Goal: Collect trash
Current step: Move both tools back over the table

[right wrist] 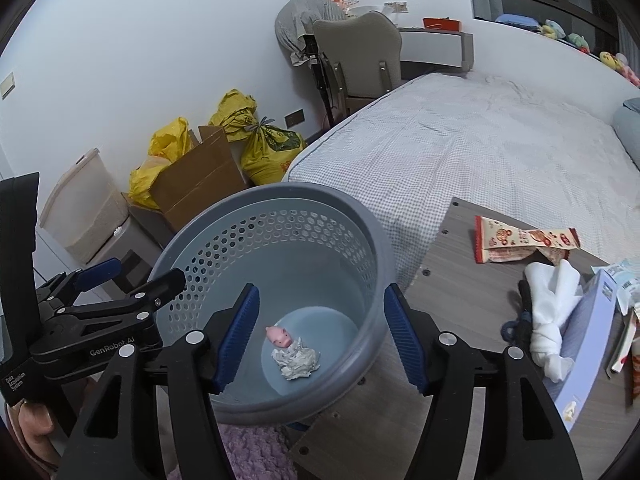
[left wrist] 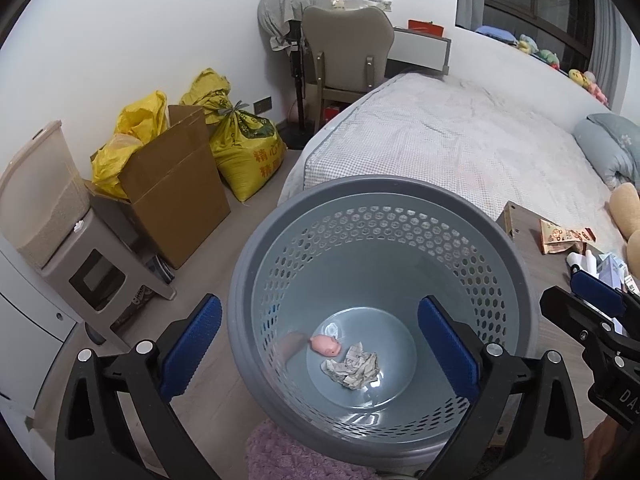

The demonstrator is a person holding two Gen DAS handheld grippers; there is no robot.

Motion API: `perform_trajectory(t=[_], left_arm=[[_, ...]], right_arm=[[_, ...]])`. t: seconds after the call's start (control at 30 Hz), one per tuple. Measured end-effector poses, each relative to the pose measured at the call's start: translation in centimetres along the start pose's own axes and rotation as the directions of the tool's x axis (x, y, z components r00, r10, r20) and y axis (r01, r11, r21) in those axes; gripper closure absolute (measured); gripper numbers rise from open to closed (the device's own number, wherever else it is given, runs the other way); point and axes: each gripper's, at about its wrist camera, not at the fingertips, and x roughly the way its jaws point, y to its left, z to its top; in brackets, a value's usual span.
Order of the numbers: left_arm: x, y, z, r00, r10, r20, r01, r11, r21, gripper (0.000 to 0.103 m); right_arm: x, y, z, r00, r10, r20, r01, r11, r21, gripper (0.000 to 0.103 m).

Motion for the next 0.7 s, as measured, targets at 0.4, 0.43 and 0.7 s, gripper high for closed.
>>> perform_trajectory(t=[0.4, 0.43, 0.7], left_arm=[[-2.0, -6.0, -0.3, 0.994, -0.105, 0.026, 0.102, 0.991, 0.091, 0.006], [-2.2, -6.8, -0.3, 0.992, -0.121, 0.026, 0.118, 0.988, 0.101, 0.006], [-3.1, -13.7, -0.6, 0.967, -0.256, -0.007, 0.253, 0.951, 0.179, 0.006]], right_arm=[[-6.0, -5.5, -2.8, 0.993, -0.107, 0.056, 0.1, 0.988, 0.115, 0.038], [-6.8, -6.1, -3.1, 0.99, -0.125, 0.065, 0.117, 0.985, 0.126, 0.036], [-12.5, -12.4, -6.2, 0.956, -0.279, 0.087, 0.255, 0.943, 0.215, 0.035]])
